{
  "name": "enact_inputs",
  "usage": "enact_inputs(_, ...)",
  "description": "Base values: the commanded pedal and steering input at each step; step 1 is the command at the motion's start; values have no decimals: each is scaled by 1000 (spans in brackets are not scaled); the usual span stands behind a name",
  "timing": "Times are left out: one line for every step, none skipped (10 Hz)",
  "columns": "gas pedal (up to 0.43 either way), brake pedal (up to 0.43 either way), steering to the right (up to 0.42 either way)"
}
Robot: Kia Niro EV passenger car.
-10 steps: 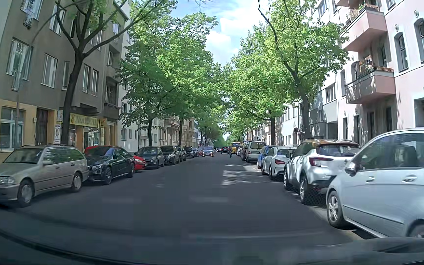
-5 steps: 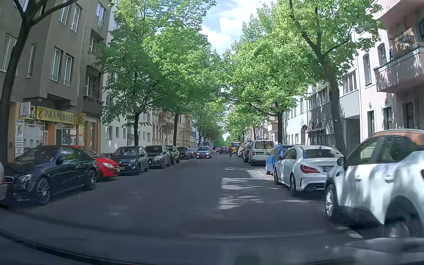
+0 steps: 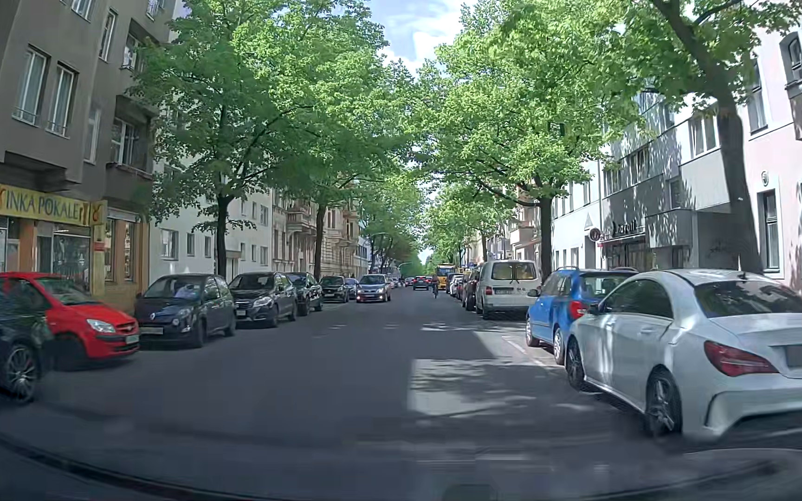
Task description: Follow the waypoints while adhering to traffic rules and regulations
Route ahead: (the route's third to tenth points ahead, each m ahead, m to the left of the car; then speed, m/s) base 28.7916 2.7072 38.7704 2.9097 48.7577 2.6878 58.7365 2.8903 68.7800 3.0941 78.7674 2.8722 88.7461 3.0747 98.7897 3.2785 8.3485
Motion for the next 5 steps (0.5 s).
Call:
enact_inputs(0, 18, 1)
enact_inputs(0, 18, 1)
enact_inputs(0, 18, 0)
enact_inputs(0, 18, 0)
enact_inputs(0, 18, -1)
